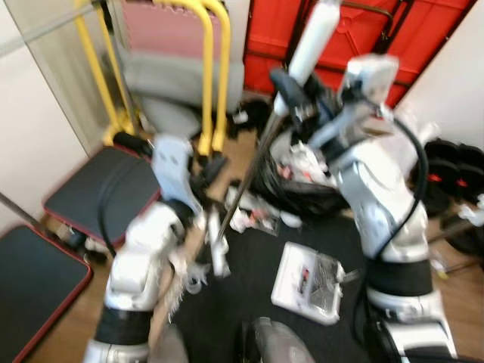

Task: Sweep floor

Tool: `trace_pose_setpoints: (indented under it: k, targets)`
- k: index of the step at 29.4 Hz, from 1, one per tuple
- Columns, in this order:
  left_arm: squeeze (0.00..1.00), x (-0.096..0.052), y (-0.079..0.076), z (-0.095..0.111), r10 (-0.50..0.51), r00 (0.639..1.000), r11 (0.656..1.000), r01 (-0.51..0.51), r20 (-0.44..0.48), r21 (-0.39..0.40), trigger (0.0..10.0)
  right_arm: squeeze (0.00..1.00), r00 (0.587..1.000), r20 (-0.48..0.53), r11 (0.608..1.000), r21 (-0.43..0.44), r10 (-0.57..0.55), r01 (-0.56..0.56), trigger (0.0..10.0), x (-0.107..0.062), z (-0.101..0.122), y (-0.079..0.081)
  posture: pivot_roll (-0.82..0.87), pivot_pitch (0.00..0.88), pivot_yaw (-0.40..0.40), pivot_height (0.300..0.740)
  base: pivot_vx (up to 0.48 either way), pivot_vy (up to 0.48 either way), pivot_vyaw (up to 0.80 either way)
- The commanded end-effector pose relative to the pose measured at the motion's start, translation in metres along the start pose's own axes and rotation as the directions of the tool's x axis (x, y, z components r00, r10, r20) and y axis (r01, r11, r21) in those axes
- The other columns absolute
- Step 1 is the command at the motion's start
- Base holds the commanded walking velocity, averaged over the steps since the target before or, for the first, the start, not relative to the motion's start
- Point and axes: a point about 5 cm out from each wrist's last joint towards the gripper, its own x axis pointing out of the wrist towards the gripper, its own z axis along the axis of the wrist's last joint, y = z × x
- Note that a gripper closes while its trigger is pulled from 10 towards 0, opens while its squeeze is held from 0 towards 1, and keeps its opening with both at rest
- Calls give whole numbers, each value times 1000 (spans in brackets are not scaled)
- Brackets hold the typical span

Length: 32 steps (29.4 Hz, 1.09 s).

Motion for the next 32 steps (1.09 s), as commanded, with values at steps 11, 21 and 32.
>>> trace_pose_setpoints:
  k: [11,21,32]
  targets:
    - [0,-33,-24,-17,-156,978,987,151,-137,-48,10000,0,999,42,997,68,-26,23,10000,0,-4,-5,-171,202,-117,740,27,0,0]
    - [0,-61,-43,-17,-221,959,972,202,-174,-124,10000,0,994,74,991,117,-78,69,10000,8,-13,-21,-150,314,-123,740,0,0,0]
    - [0,-74,-48,0,-268,953,951,239,-143,-196,10000,0,983,156,984,168,-92,65,10000,22,-14,-37,-146,399,-125,740,0,0,0]
